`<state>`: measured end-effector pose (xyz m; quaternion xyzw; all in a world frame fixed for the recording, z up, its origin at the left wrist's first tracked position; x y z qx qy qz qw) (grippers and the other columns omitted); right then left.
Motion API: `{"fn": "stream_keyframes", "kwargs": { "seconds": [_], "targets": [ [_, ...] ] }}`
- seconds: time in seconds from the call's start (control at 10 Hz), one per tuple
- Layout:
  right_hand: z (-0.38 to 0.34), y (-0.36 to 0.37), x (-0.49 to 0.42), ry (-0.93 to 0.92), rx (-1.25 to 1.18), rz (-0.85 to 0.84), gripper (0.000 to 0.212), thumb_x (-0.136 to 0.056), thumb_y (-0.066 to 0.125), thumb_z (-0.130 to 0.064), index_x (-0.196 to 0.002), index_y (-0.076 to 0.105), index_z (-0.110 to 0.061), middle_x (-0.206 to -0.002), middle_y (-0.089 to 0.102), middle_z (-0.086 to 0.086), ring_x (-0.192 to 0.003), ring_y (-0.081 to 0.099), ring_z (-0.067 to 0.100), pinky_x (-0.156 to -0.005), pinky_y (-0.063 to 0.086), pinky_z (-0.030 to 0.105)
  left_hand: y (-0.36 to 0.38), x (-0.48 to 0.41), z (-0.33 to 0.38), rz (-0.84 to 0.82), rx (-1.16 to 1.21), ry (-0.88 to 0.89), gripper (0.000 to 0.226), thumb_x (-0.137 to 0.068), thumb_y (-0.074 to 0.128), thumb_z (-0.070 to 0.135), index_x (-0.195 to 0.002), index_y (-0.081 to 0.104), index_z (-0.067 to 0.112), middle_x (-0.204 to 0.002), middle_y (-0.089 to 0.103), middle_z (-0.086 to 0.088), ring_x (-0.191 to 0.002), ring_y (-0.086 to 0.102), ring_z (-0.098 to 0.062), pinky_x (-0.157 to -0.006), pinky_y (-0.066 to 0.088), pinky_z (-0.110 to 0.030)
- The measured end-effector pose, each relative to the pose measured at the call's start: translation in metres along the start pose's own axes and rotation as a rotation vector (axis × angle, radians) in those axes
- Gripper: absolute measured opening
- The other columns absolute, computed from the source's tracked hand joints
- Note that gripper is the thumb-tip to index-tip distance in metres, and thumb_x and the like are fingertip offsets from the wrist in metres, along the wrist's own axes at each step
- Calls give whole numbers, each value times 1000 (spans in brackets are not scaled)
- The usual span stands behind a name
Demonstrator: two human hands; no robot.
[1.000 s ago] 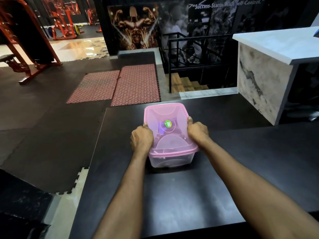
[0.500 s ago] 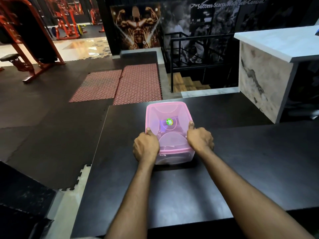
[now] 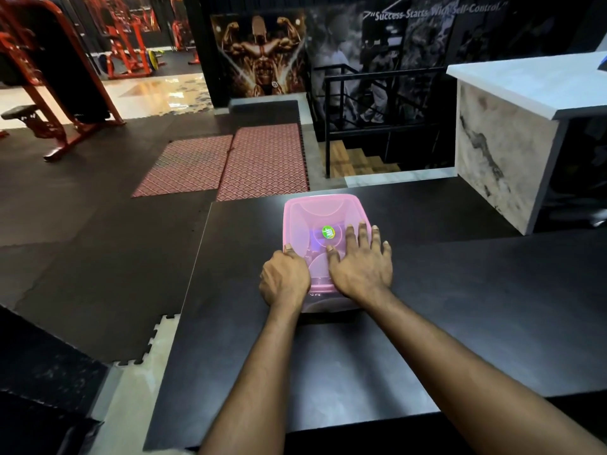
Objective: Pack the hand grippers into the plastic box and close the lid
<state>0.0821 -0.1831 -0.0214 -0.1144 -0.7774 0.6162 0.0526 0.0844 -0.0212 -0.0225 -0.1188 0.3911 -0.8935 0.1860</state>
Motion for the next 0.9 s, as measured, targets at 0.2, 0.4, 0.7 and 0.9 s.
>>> {"fn": "stream_keyframes", "kwargs": {
  "seconds": [0.2, 0.4, 0.7, 0.9],
  "targets": [
    [3, 1, -25, -37, -24, -111, 75, -98, 20, -58, -158, 12, -14, -167, 2, 10, -154, -2, 29, -123, 3, 46, 0, -6, 2, -50, -48, 32, 48, -99, 28, 36, -119, 58, 4, -123, 62, -24, -114, 56, -42, -92, 43, -45],
    [3, -5, -87, -133, -32, -135, 71, -100, 27, -51, -157, 15, -11, -167, 5, 8, -154, 1, 25, -123, 5, 42, -5, -42, 31, -88, -85, 200, 42, -95, 36, 28, -131, 40, 6, -130, 53, -25, -116, 53, -45, -92, 42, -47],
    [5, 1, -94, -133, -117, -104, 69, -101, 29, -49, -157, 16, -11, -166, 9, 7, -154, 5, 23, -124, 8, 39, 16, -77, 58, -155, -205, 555, 37, -95, 42, 26, -126, 46, 7, -135, 38, -16, -104, 56, -44, -83, 45, -51],
    [9, -21, -89, -38, -405, 72, 52, -95, 55, -33, -141, 52, -10, -151, 47, 13, -144, 37, 27, -117, 30, 39, 1, -96, 58, -225, -97, 577, 41, -97, 41, 33, -126, 48, 5, -132, 46, -18, -116, 52, -41, -95, 43, -47]
  ]
}}
Point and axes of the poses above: each hand's wrist, its own x-axis away from the middle knuckle, its own y-axis out of the palm, z = x × y, the point moved 5 cm from there along -x, towards the middle knuckle
